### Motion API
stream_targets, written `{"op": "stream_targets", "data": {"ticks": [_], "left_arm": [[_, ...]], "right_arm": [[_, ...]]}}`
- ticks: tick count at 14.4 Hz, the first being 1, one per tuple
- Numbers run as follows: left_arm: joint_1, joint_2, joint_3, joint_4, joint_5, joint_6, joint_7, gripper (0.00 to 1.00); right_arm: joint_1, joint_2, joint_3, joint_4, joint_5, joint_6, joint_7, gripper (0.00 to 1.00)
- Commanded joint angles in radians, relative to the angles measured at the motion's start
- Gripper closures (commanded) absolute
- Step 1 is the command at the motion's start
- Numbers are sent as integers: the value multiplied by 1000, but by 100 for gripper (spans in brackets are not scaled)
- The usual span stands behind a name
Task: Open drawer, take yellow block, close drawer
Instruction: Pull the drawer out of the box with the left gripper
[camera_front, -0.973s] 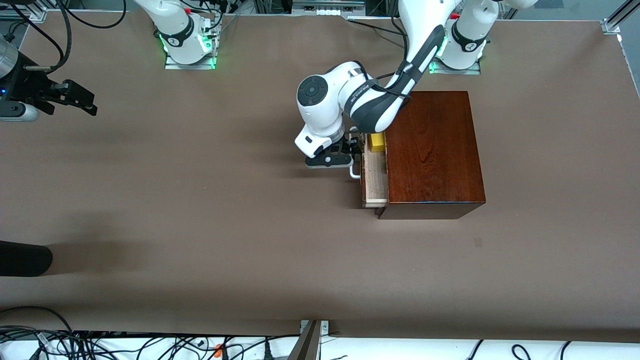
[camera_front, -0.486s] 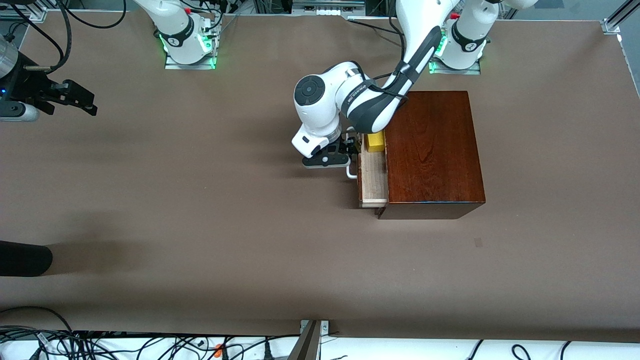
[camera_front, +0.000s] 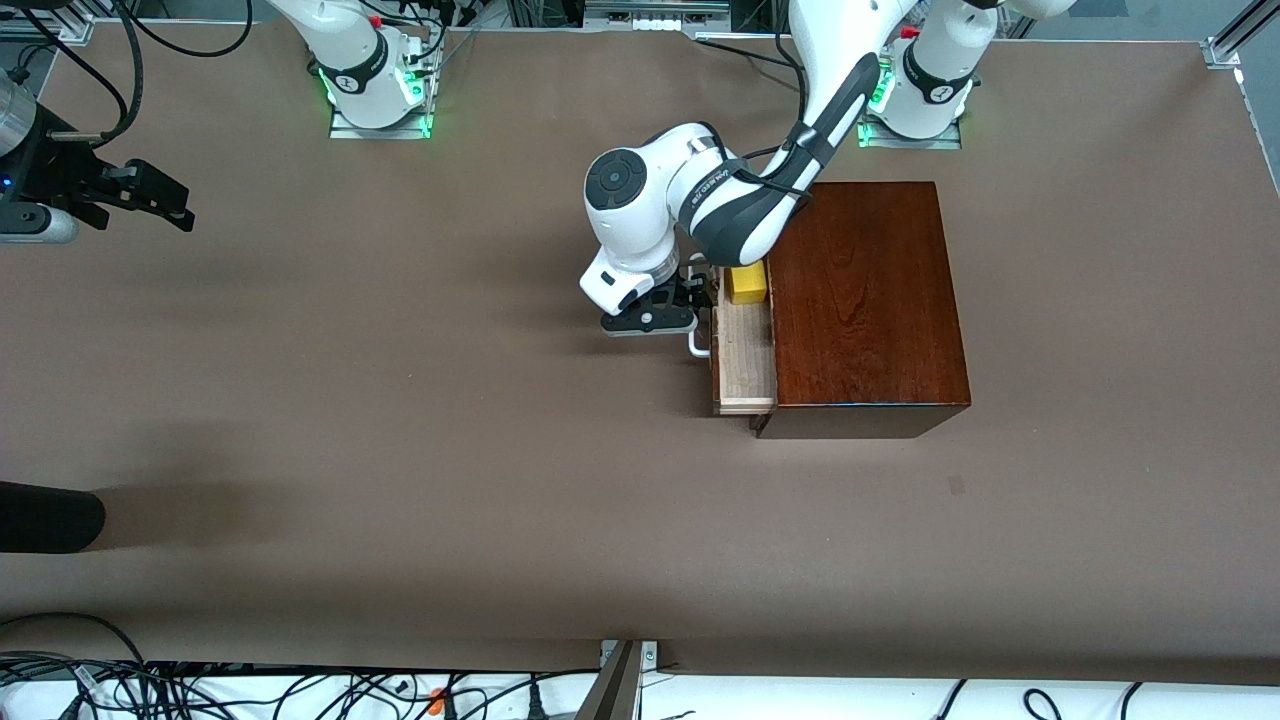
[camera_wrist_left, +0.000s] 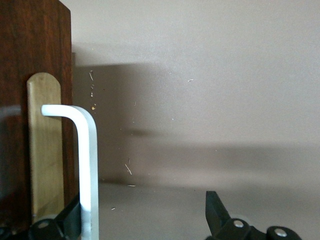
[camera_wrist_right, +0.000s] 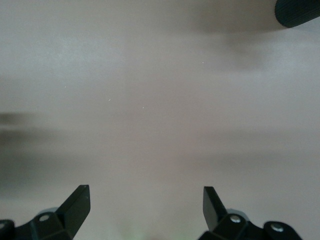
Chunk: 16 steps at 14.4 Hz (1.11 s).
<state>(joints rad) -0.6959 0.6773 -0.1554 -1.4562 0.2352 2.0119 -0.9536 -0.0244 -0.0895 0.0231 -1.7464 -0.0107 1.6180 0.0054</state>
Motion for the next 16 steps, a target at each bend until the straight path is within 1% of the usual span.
{"op": "stream_targets", "data": {"ticks": [1, 4, 6, 9, 16], "left_arm": [[-34, 96, -24, 99, -76, 129, -20, 0], [-34, 96, -23, 99, -93, 145, -21, 0], [-34, 96, -23, 100, -93, 145, -21, 0], [-33, 96, -23, 115, -125, 143, -21, 0], [-24, 81, -19, 116, -114, 133, -7, 0]], "right_arm": [[-5, -4, 3, 8, 2, -1, 13, 0], [-5, -4, 1, 16, 2, -7, 13, 0], [-5, -4, -11, 21, 2, -7, 13, 0], [-5, -4, -11, 21, 2, -7, 13, 0], [-5, -4, -20, 21, 3, -10, 13, 0]]}}
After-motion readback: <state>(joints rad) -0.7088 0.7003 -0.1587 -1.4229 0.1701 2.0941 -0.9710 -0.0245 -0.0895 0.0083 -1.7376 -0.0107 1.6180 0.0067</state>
